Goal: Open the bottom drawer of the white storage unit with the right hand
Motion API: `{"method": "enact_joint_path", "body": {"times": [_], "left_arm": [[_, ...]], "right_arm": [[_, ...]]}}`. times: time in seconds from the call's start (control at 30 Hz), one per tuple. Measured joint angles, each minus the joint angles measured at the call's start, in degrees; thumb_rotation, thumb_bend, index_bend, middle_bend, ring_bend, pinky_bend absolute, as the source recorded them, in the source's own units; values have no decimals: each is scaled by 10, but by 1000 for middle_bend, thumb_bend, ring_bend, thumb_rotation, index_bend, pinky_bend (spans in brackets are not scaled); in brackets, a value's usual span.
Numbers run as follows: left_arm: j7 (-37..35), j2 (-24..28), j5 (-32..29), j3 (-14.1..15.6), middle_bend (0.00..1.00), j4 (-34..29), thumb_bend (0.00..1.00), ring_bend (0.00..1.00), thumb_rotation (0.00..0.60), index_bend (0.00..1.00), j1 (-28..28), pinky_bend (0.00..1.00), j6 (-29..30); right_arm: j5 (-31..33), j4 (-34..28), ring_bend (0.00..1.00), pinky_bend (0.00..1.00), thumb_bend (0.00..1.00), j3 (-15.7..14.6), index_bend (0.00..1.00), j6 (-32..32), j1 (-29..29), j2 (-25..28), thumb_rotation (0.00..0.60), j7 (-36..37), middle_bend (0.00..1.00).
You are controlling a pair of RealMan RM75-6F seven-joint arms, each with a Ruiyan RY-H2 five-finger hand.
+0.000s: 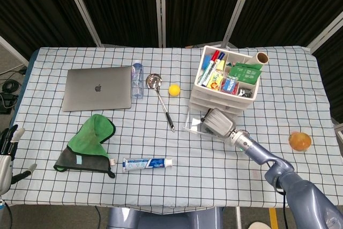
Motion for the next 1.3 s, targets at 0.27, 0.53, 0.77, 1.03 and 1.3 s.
{"method": "enact_joint_path", "body": {"times": [0.27,0.53,0.77,1.03,1.3], "left_arm": [[1,0,-1,0,0,0,0,0,600,0,0,0,-1],[0,1,-2,0,0,0,0,0,600,0,0,0,-2],[-1,1,-1,1,0,-1,0,0,600,0,0,0,0],[0,1,2,2,0,-2,0,0,600,0,1,0,1],[0,2,6,3,0,-4,0,0,600,0,2,0,6]], "right_arm": [[1,1,1000,900,144,2,639,4,-3,-2,600,-6,1000],[3,-10,1000,900,150,6,668,12,-3,6,600,-15,1000],[5,-26,1000,900,151,8,666,14,-5,17,600,-27,1000],[5,-53,1000,900,157,13,666,27,-6,35,600,-45,1000],[6,-100,1000,900,158,19,668,40,-9,62,600,-70,1000]]}}
